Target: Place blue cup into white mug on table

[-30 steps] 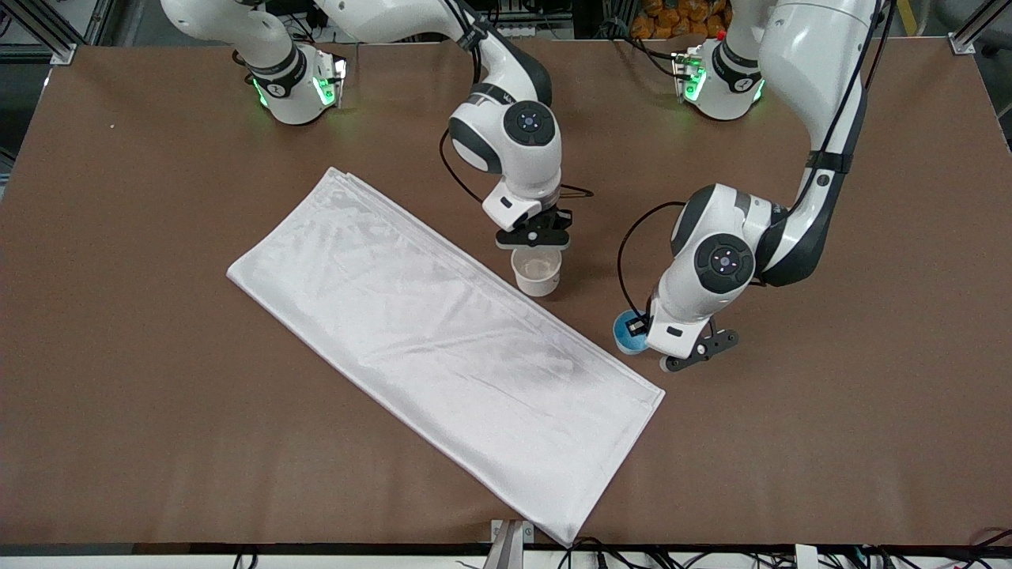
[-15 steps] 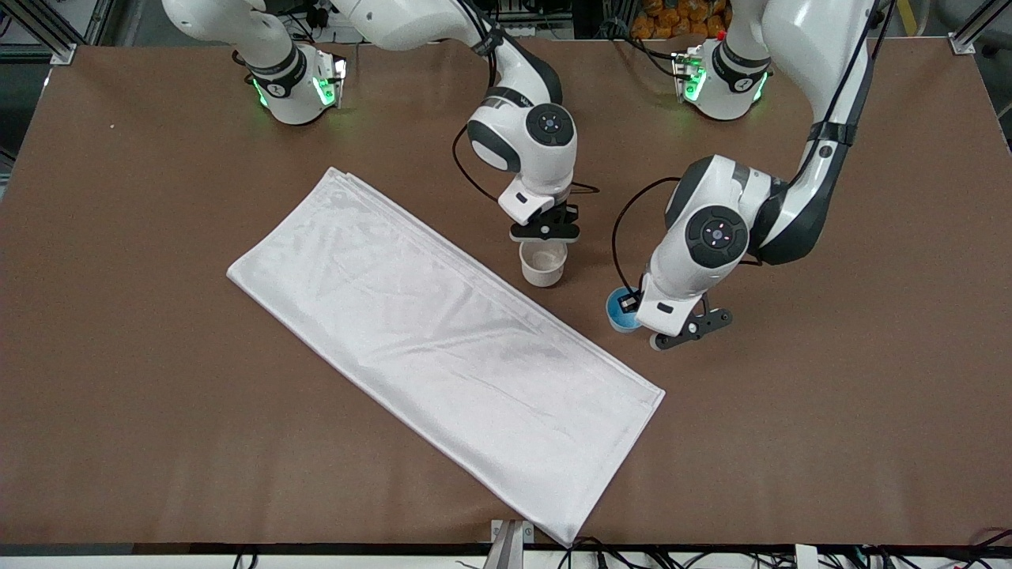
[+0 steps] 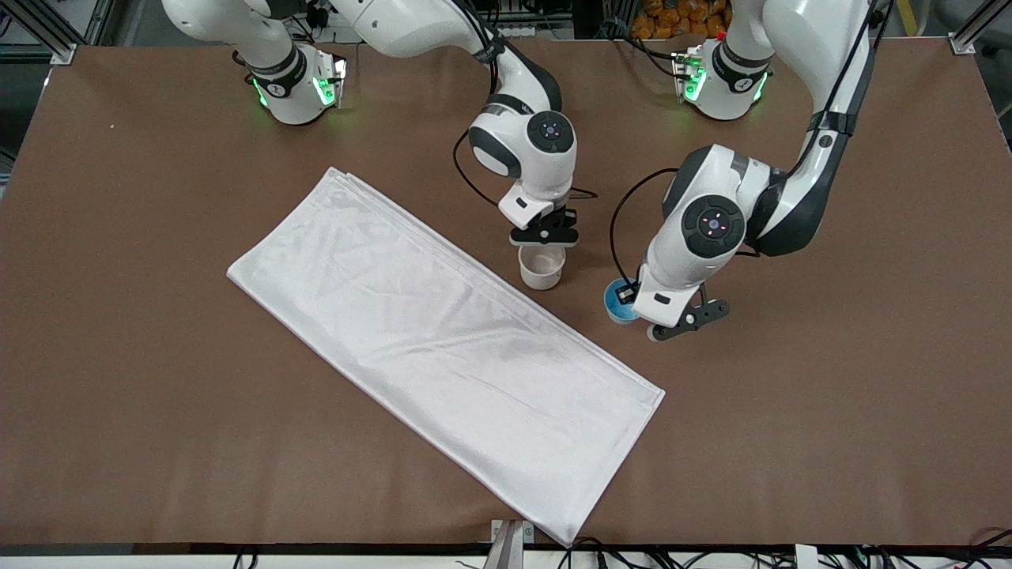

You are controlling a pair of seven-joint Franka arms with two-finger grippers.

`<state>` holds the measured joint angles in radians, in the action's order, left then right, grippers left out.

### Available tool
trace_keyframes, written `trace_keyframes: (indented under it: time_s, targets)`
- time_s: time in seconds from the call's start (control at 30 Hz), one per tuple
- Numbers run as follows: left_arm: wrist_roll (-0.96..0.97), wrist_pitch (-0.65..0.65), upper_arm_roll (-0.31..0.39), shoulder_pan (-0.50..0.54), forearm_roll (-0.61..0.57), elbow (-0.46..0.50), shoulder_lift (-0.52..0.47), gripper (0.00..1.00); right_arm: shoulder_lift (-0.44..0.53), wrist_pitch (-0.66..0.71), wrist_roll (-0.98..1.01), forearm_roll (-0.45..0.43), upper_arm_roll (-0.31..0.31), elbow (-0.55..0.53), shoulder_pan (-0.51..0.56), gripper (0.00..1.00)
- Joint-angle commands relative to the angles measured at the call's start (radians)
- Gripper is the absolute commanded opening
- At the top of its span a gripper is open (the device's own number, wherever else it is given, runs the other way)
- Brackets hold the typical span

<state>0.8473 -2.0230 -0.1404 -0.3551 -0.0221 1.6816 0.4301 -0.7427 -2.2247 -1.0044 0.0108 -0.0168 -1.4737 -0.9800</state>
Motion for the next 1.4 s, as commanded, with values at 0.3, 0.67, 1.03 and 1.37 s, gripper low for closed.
trace_keyframes:
  time_s: [0.3,0.67,1.03,1.37]
  targets:
    - [0.030,0.125,-0.056,0.004,0.013,0.015,-0.024,0.00,-0.003,0.020,-0.017,-0.029,-0.005,-0.020,0.006,0.00]
    - [0.036,0.185,-0.061,0.001,0.045,0.023,-0.070,0.00,-0.001,0.010,-0.072,-0.020,-0.005,-0.028,0.004,1.00]
    - [0.038,0.167,-0.061,-0.002,0.073,0.023,-0.068,0.00,0.054,0.029,-0.083,-0.017,-0.005,-0.025,0.007,1.00]
    - [0.104,0.070,-0.090,-0.005,0.079,0.024,-0.054,0.00,0.233,0.270,-0.015,-0.017,-0.005,-0.028,0.052,1.00]
